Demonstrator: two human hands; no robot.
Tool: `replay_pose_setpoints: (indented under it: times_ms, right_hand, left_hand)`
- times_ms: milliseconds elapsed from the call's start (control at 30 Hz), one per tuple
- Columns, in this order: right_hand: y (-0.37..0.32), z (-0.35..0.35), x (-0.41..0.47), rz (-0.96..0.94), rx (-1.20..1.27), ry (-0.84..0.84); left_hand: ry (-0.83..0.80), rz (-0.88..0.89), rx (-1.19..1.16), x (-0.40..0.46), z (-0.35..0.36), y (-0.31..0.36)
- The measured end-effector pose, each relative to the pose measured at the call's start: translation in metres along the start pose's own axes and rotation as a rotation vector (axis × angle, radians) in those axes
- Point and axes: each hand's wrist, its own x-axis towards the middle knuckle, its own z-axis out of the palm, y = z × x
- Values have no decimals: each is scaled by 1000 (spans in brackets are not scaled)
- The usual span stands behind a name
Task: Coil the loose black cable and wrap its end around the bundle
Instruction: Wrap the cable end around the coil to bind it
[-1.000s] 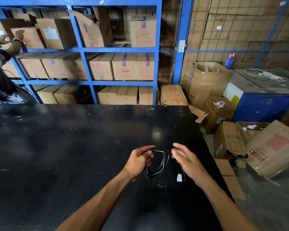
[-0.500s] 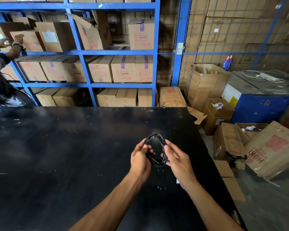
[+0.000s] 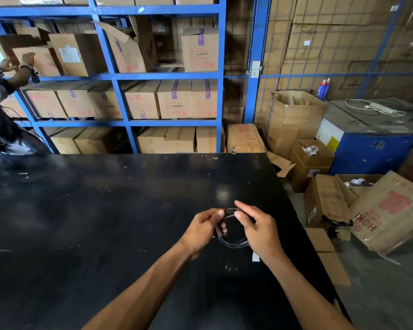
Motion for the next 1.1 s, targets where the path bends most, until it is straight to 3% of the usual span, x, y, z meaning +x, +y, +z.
replay_pose_setpoints:
  times_ms: [100,200,267,333,433,533,600,700,833,1000,1100]
  right_hand:
    - [0,2,-3,135,121,156]
    - [4,4,-9,140,116,134]
    - [5,3,-13,110,71,94]
    - [6,0,-14,60,-33,73]
    - [6,0,-12,-13,-196,33]
    - [3,4,-11,-37,-190,9]
    - [2,6,-13,-27,-117,34]
    - [1,6,-19,-45,-107,31]
    - [2,5,-28,-188,-273,-136]
    - [16,8,-30,-222,-526,-181]
    - [27,12,-37,-212,-670,-242]
  left_hand:
    - [130,-89,-323,-2,10,-4]
    - [273,-172,-596,-1,17,-11]
    - [261,-219,-605,-3,16,-12]
    - [223,-241,-303,-5,12,-13]
    - [182,-13,347,-10,7,-12]
    - [-35,208,535,-10,9,-14]
    - [48,360,773,-7,9,-18]
    - [257,416,831,-6,9,-22]
    - [278,198,680,-8,11,-27]
    - [-79,-282,-11,-4,12,-21]
    - [-263,-518,-292,3,3,-17]
